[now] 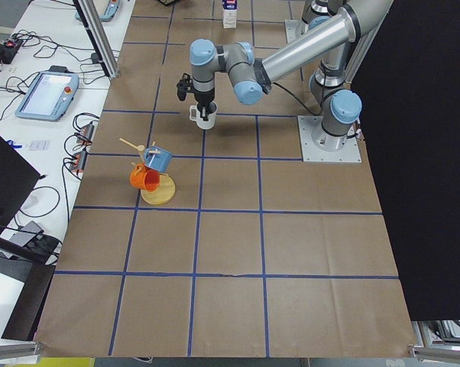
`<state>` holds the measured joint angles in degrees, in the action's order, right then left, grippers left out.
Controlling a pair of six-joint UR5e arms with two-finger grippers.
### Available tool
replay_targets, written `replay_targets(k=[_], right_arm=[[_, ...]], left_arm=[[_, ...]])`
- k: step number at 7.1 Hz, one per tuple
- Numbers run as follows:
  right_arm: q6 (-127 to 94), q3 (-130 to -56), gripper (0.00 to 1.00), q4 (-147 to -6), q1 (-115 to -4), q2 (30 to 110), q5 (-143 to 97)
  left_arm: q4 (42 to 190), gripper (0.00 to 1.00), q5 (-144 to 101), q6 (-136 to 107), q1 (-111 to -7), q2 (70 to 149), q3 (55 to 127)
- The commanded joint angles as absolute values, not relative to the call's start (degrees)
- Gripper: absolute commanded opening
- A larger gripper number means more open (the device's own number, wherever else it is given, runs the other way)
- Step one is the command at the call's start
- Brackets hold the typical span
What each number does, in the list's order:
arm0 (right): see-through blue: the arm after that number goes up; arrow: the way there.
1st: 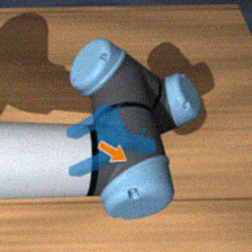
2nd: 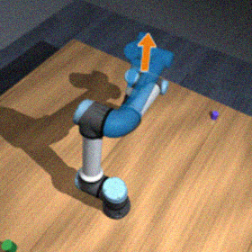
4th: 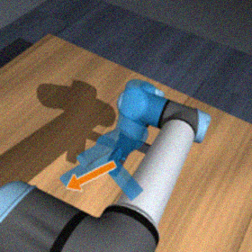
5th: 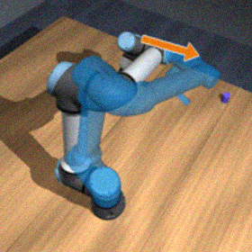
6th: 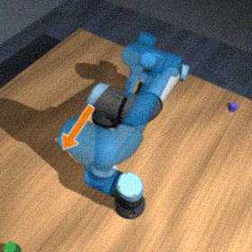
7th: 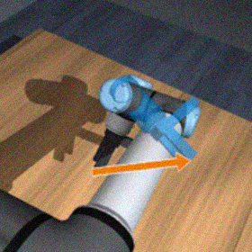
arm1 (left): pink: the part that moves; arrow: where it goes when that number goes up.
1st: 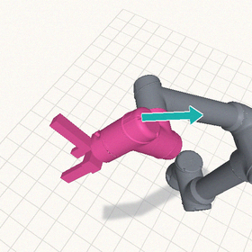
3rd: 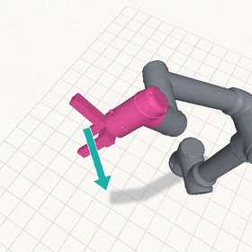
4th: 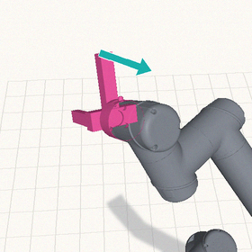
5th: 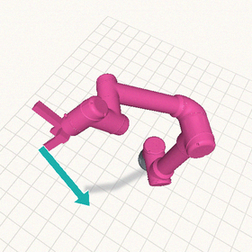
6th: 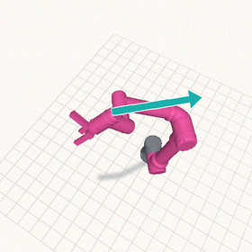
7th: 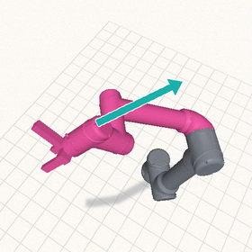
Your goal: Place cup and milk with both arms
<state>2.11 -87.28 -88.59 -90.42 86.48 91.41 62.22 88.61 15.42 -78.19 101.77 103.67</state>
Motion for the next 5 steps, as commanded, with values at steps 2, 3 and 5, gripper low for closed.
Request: replay_targets(k=[2,3,5], right_arm=[[2.1,-87.3,1.00,-88.6,-90.4,86.5,91.4],[2.1,-87.3,1.00,-88.6,-90.4,86.5,91.4],[1.9,-87.0,1.00,-88.7,-90.5,86.3,91.2]], left_arm=[[62.2,0.00,88.2,-1.9,-93.1,118.2,85.0],[63.0,0.00,86.5,-6.1,-96.0,123.5,77.9],[68.6,0.00,85.7,-10.9,-99.3,131.6,65.9]])
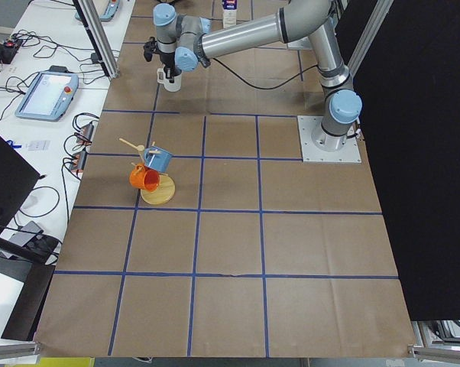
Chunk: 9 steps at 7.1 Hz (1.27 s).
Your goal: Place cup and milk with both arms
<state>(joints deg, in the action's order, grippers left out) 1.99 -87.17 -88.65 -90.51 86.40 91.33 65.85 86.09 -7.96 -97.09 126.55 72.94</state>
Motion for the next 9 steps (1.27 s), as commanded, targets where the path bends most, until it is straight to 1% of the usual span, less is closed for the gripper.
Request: replay_targets(k=[1,6,7,8,9], right_arm=[[1.8,-86.8,1.00,-88.8,-90.6,86.4,91.2],[2.0,-86.2,1.00,-88.9,-90.4,86.0,91.3],[2.2,-86.2,1.00,-88.9,-90.2,86.0,91.6],[2.9,-86.6,1.00,-89.5,-89.0,86.4,91.5],[5.9,-86.7,1.00,-89.5,-86.9,86.5,91.3]], left_arm=[[72.6,0.00,86.4,-10.9,-100.2,133.7,63.3],[73.4,0.00,86.6,-10.9,-100.5,133.7,65.2],[73.4,0.09,86.9,-10.9,-100.5,133.9,65.3],[73.4,0.12,88.2,-10.9,-100.6,133.9,65.5],[73.4,0.33,88.6,-10.9,-100.7,133.7,66.1]])
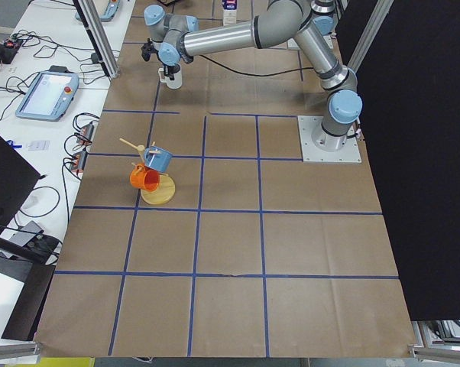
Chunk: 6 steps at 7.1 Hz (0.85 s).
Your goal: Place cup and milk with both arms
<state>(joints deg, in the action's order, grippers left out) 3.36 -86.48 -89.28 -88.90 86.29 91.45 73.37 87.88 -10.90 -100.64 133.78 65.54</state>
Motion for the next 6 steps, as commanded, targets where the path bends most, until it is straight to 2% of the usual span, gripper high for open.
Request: replay_targets(k=[1,2,6], right_arm=[[7.3,-86.6,1.00,-89.5,-85.6,86.6,91.3],[9.0,-86.7,1.00,-89.6,-84.5,86.5,91.8],[28.0,-87.2,1.00,-89.1,-69.5,87.6,91.3]], left_arm=[[73.3,0.83,88.6,-10.9,-100.7,133.7,66.0],[73.4,0.98,88.6,-10.9,-100.7,133.3,66.0],[79.3,1.00,88.5,-10.9,-100.3,128.3,63.6]])
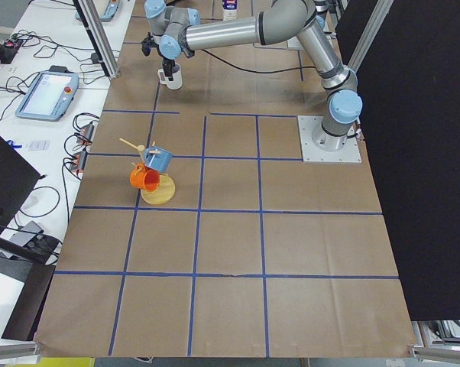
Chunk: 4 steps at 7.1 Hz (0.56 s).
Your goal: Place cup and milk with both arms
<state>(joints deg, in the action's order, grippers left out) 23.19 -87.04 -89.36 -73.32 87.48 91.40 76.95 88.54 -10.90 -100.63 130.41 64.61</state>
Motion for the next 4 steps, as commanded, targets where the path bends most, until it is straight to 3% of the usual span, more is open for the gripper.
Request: replay_targets(k=[1,4], right_arm=[[27.9,-87.8,1.00,-89.2,-69.5,87.6,91.3],[28.2,-93.7,1.00,-94.0,-69.1,87.3,91.4]], left_arm=[[81.8,1.00,88.5,-11.0,-100.4,127.9,61.4],[99.4,1.00,88.3,-10.3,-100.6,126.6,45.7]])
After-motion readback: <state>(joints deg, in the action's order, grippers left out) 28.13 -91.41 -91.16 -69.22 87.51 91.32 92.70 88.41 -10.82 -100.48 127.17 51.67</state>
